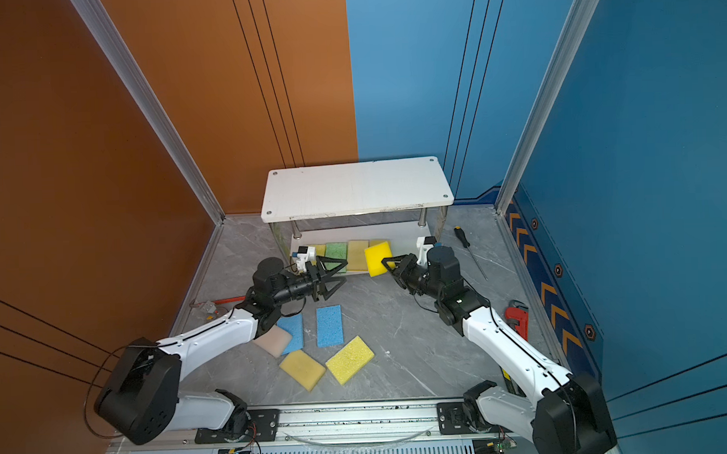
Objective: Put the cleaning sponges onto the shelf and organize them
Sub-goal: 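Carry the bright yellow sponge to the shelf with the right gripper while the left withdraws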
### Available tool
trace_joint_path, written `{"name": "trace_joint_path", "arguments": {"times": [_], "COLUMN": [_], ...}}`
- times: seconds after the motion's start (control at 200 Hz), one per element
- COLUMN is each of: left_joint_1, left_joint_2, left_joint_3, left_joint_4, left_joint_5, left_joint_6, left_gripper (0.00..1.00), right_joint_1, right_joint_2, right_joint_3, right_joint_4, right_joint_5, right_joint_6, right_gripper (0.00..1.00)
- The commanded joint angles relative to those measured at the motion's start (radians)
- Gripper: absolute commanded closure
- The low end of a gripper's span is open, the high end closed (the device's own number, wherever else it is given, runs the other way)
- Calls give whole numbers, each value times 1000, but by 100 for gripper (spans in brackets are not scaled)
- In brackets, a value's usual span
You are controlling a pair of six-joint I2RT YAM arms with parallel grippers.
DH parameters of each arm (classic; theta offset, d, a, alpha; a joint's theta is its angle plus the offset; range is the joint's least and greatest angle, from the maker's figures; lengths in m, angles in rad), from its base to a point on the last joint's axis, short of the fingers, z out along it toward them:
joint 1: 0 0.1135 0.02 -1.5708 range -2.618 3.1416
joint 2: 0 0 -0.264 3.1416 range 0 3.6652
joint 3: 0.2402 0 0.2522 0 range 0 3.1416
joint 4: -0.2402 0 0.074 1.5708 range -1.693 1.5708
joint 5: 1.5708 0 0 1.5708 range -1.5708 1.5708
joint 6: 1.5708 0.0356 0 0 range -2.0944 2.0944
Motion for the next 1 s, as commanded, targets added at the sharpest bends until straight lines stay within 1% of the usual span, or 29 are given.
{"name": "trace_joint_path", "arguments": {"times": [0.0, 0.065, 0.115, 0.34, 0.44, 0.646, 0.751, 0.996], "left_joint_1": [10, 12, 18, 61, 86, 160, 202, 256], "left_joint_2": [-92, -135, -160, -246, -278, -339, -360, -402], "left_joint_3": [16, 37, 44, 41, 36, 20, -2, -25], "left_joint_4": [-242, -384, -463, -625, -667, -723, -723, -744], "left_joint_5": [-20, -39, -51, -69, -67, -55, -38, -20], "left_joint_6": [155, 235, 270, 327, 338, 346, 335, 332], "left_gripper": [18, 16, 16, 16, 16, 15, 15, 15], "right_joint_1": [-77, -118, -135, -148, -150, -150, -149, -137], "right_joint_2": [-25, -7, 15, 182, 252, 379, 425, 493], "right_joint_3": [24, 26, 37, 112, 149, 206, 218, 250], "right_joint_4": [-150, -151, -157, -135, -123, -80, -60, -47], "right_joint_5": [55, 62, 74, 104, 116, 123, 121, 139], "right_joint_6": [-109, -133, -163, -254, -279, -284, -274, -265], "right_gripper": [78, 78, 78, 77, 77, 77, 77, 75]}}
